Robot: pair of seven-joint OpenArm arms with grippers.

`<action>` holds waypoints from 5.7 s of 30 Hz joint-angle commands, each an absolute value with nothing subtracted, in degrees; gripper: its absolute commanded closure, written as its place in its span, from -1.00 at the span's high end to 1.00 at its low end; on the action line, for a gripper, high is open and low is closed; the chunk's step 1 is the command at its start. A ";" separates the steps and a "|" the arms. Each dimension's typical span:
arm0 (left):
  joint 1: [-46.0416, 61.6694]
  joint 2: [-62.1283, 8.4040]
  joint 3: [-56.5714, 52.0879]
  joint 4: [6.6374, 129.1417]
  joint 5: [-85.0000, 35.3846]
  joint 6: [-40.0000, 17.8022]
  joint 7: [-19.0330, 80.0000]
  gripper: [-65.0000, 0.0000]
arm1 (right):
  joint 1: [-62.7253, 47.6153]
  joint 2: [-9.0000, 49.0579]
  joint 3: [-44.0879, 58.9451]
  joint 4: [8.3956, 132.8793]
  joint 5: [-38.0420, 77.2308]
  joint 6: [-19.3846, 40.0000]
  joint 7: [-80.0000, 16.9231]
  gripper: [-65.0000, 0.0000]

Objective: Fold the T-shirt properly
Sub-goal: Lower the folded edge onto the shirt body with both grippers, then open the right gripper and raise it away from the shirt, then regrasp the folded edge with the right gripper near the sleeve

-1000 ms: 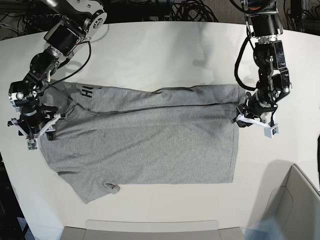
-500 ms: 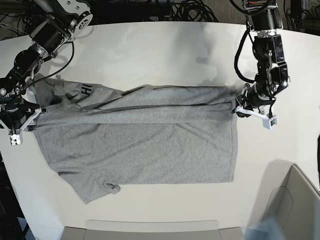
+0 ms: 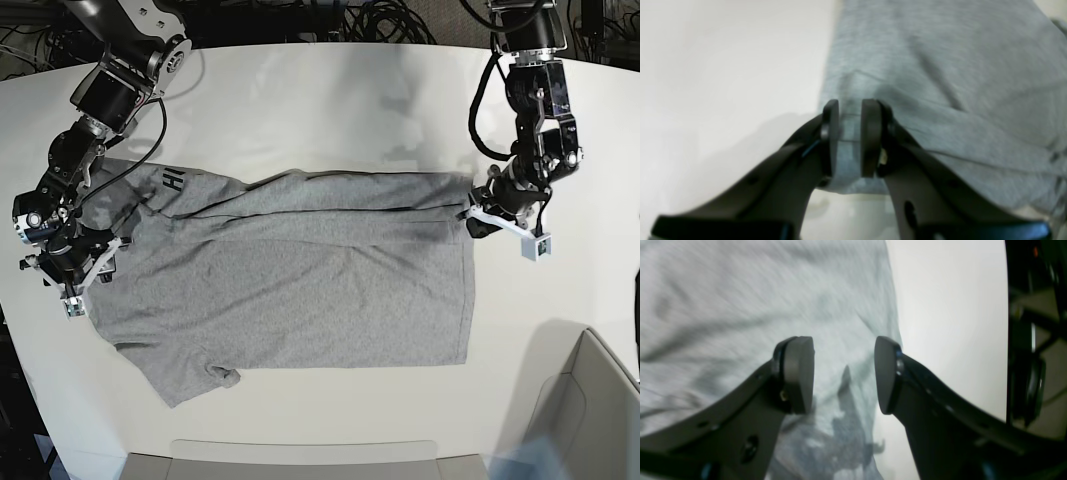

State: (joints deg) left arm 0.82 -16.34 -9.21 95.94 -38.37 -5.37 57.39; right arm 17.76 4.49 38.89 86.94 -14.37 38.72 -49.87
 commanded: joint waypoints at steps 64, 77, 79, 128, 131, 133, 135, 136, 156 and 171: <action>-10.95 -18.24 -6.64 81.98 -33.71 -11.38 51.91 -1.00 | 10.68 5.41 47.60 97.10 -13.93 40.00 -55.69 -0.10; -15.08 -18.42 -6.64 76.26 -33.71 -11.56 51.82 -1.00 | 10.86 4.79 47.60 97.01 -13.93 40.00 -55.60 -0.10; -14.81 -18.42 -6.64 76.79 -33.80 -11.56 52.09 -1.00 | 10.86 4.79 47.60 97.45 -13.93 40.00 -55.60 -0.10; 0.13 -18.15 -6.73 95.43 -33.80 -11.47 52.53 -0.64 | 16.22 11.03 56.92 86.99 -3.47 40.00 -80.00 -0.10; 0.13 -18.07 -6.64 95.43 -33.80 -11.47 52.53 -0.64 | 16.22 13.67 56.84 78.99 -1.71 40.00 -80.00 -0.10; 0.13 -18.07 -6.37 95.43 -33.80 -11.47 52.53 -0.64 | 16.31 14.64 56.84 76.35 -0.84 40.00 -80.00 -0.10; 0.13 -18.07 -6.29 95.34 -33.80 -11.47 52.26 -0.64 | 16.31 14.64 56.75 76.70 -0.84 40.00 -80.00 -0.10; 0.13 -18.07 -6.29 95.25 -33.80 -11.47 52.18 -0.64 | 16.31 14.64 56.75 76.97 -0.84 40.00 -80.00 -0.10; 1.89 -18.07 -6.20 93.67 -33.98 -11.65 52.62 -0.63 | 15.60 13.93 57.01 75.12 -2.24 40.00 -80.00 -0.11; 4.70 -18.07 -6.90 100.09 -34.24 -16.04 56.57 -0.63 | 13.67 15.78 57.01 61.58 -2.51 40.00 -80.00 -0.11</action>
State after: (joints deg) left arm 5.61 -17.43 -6.48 99.04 -33.63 -16.45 57.87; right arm 15.20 17.10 56.99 63.57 -0.60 39.11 -77.89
